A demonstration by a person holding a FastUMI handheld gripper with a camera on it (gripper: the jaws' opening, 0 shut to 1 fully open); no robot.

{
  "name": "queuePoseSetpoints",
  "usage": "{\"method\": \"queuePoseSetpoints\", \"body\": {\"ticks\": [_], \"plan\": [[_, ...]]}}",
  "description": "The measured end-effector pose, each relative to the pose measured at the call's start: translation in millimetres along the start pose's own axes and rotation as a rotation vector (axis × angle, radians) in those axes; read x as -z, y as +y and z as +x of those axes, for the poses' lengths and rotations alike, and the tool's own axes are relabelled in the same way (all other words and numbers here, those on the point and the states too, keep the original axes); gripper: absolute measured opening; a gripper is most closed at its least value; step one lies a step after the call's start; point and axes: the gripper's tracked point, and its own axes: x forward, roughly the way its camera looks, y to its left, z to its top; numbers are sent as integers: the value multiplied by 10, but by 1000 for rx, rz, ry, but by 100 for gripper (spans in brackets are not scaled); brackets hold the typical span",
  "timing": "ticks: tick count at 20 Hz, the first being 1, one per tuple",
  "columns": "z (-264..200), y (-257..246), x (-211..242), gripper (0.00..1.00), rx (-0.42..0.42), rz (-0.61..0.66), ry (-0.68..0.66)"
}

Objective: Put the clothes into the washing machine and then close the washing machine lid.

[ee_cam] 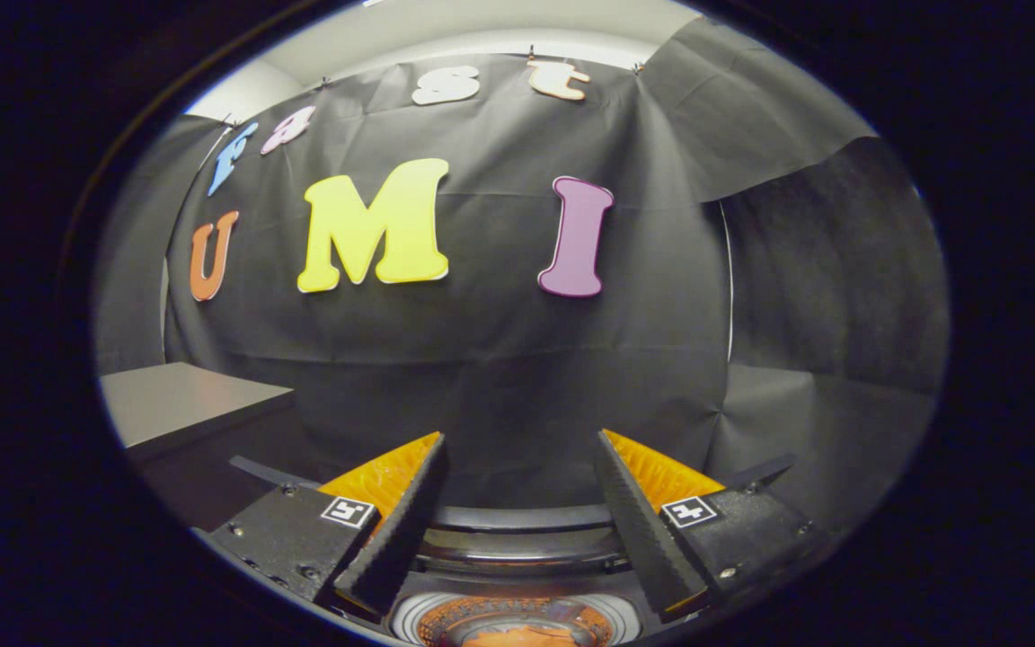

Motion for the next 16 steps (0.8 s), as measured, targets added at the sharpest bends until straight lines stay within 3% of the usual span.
{"method": "queuePoseSetpoints", "body": {"ticks": [13, 16], "plan": [[-521, -21, 428, 100, 14, 2, 89], [-622, 75, 849, 100, -38, 9, 257]]}}
